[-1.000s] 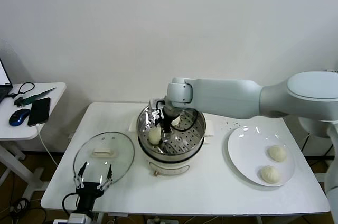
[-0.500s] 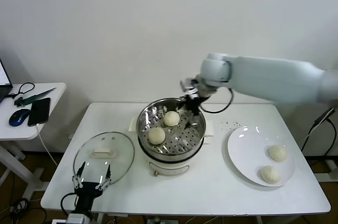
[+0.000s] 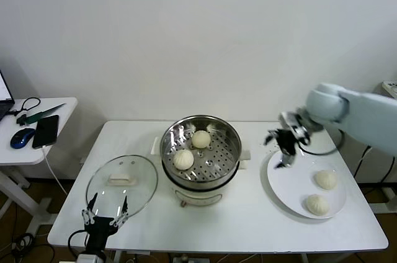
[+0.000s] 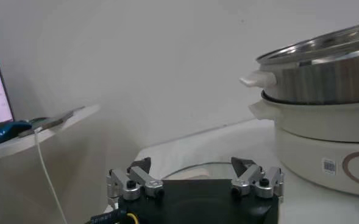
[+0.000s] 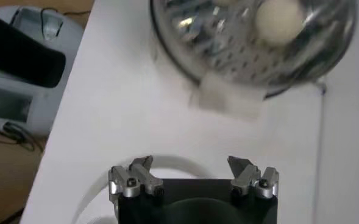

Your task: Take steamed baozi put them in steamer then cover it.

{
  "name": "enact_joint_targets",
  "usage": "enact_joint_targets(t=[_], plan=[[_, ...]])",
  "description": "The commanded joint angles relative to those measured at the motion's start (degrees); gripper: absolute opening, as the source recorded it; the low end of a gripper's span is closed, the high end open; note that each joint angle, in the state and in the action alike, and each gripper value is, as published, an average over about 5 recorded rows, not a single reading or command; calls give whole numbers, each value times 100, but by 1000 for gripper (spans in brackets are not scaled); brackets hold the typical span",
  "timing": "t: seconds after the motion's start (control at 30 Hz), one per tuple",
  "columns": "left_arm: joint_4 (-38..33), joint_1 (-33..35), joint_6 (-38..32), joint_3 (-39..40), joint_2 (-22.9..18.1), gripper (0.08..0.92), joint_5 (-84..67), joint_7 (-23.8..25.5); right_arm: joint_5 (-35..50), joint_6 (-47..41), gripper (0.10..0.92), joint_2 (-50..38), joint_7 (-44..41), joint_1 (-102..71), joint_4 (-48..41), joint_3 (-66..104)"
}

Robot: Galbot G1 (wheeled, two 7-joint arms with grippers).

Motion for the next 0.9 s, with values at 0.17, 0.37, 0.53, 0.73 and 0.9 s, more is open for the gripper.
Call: enact_joint_targets(t=[0.17, 0.37, 0.53, 0.73, 0.9], plan=[[-16, 58, 0, 17, -83, 823, 122, -27, -1661, 233, 823, -1147, -236, -2458, -200, 1515], [-23, 107, -10, 12, -119, 823, 155, -28, -1789, 269, 823, -1043, -254, -2699, -509, 1725], [-9, 128, -15, -5, -124, 823, 158, -32, -1880, 283, 823, -963, -217, -2961, -653, 1962], [0, 128, -5, 1, -124, 823, 160, -33, -1888, 278, 823, -836, -209, -3051, -764, 2021], [21, 127, 3, 10, -122, 823, 163, -31, -1838, 259, 823, -681, -195, -3063, -864, 2024]])
